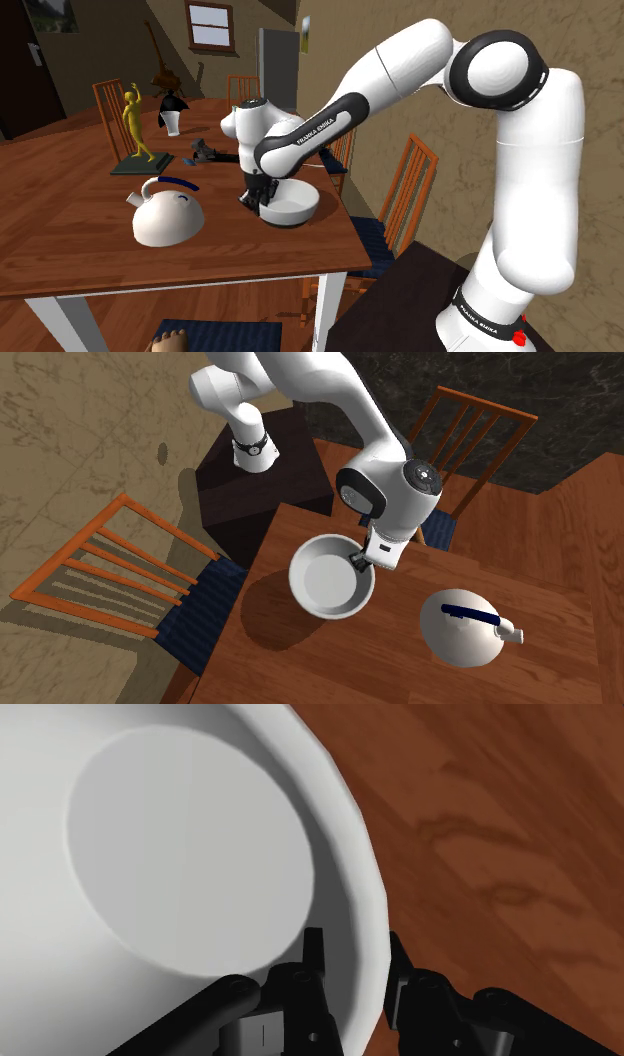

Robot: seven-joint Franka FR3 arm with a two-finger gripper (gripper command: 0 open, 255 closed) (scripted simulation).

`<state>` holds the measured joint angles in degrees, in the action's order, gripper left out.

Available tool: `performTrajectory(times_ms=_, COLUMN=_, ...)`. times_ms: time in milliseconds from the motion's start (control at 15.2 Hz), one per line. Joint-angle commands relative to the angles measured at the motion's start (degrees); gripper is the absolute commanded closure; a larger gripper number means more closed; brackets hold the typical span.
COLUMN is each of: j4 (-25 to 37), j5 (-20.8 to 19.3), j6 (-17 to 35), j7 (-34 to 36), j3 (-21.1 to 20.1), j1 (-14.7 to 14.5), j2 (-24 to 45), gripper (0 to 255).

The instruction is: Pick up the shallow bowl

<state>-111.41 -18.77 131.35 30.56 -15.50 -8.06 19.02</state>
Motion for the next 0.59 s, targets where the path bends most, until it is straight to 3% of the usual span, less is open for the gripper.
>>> performTrajectory(times_ms=0, j4=0.31, j5=0.59, j6=-1.19, j7=-0.62, j3=-0.22, j1=0.2, j2=-1.04, gripper=255)
performTrajectory(times_ms=528, j4=1.91, j5=2.15, j6=-5.0, j7=-2.1, j3=-0.75, j1=0.5, j2=-3.49, gripper=255)
